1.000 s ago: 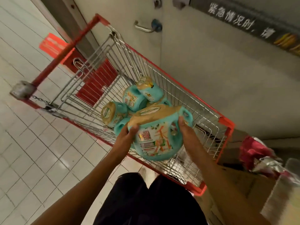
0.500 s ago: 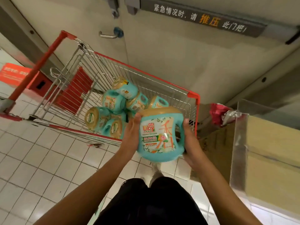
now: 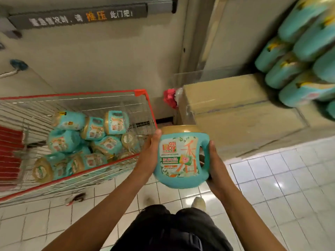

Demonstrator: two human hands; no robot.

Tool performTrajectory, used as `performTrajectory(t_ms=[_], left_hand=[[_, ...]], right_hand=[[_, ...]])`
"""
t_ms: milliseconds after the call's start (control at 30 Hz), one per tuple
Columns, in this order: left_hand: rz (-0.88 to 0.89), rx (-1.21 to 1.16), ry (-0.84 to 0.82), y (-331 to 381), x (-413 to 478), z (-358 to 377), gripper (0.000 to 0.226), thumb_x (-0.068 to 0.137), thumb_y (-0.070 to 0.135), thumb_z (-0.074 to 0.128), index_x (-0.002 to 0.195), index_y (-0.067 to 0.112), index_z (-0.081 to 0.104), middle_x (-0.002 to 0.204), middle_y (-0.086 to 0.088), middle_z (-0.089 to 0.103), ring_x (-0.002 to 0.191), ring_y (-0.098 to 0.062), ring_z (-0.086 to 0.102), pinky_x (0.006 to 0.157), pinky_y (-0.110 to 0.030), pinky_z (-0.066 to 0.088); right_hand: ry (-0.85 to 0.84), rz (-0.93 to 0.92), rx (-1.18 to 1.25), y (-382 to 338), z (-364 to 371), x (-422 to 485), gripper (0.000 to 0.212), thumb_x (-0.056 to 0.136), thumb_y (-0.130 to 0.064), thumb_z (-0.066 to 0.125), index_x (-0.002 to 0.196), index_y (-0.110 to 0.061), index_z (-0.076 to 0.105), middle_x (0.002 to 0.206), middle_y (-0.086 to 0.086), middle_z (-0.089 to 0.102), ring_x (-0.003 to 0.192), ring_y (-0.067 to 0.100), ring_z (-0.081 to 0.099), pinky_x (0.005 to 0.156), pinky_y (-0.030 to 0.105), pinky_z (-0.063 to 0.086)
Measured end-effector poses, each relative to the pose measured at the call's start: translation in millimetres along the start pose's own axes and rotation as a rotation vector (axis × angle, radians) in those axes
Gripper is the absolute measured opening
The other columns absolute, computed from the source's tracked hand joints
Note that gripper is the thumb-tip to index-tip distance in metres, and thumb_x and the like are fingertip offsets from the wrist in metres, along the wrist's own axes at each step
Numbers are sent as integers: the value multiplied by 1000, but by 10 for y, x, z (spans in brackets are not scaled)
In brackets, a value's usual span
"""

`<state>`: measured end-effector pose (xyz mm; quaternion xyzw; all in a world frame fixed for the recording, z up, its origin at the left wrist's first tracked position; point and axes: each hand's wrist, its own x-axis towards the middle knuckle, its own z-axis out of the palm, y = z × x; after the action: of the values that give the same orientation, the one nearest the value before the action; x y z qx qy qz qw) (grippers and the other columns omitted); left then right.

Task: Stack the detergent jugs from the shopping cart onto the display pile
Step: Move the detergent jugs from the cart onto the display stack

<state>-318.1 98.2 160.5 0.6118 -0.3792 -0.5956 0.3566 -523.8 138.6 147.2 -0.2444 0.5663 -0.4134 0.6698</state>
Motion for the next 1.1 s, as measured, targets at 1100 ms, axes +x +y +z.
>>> performTrajectory(t_ms=[1100], left_hand=[[32,292,-402,529,1025,5232,81,79,86,42,120,21,67,107,-1,79,102,-19,75,95,-47,58]], right_hand=[[510,-45,341,-1379,-4574,87,54,90,-77,45,96,-40,84,112,8,80,104,29,77,93,49,64]])
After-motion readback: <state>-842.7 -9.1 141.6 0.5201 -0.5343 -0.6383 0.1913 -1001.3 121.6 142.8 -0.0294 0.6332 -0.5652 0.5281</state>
